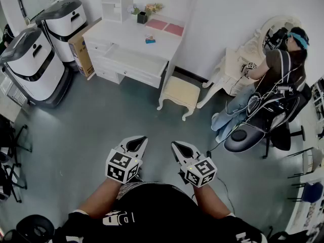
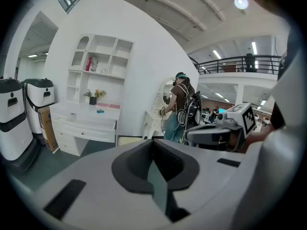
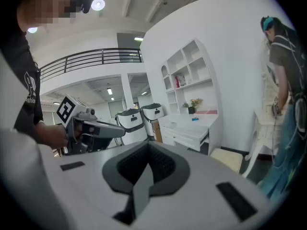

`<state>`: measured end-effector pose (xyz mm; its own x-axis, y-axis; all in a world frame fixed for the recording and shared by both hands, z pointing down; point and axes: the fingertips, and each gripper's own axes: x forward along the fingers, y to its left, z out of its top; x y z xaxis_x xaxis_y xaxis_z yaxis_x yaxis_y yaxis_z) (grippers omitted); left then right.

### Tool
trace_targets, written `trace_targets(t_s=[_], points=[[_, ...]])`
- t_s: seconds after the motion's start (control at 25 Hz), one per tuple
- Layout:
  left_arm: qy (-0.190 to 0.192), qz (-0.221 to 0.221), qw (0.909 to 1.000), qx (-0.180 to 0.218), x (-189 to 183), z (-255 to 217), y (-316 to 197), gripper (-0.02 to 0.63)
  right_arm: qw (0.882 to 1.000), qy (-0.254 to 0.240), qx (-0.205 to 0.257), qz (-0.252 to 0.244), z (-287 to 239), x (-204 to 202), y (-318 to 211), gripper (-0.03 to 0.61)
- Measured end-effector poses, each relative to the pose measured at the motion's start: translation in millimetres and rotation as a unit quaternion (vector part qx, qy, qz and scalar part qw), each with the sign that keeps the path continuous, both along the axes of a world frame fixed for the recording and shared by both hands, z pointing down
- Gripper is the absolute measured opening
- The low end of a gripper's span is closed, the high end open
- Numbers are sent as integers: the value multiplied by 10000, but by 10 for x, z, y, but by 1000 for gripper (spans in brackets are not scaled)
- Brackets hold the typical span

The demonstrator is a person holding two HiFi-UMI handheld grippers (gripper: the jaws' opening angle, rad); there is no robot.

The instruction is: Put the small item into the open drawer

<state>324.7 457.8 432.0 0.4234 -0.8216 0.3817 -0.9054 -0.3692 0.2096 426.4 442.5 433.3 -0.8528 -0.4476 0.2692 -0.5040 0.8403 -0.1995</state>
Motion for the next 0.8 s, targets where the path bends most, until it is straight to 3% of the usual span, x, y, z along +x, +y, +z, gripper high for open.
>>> trace_targets(t_s=[0.6,0.8], points=[[-65,277,9996,-16,-615,-29,-858,14,9998,18,-40,217,-5,-655,-803,6],[-53,424,9990,-87,-844,-4,-1083,14,9992,234,183,253,10,-953,-936,8]])
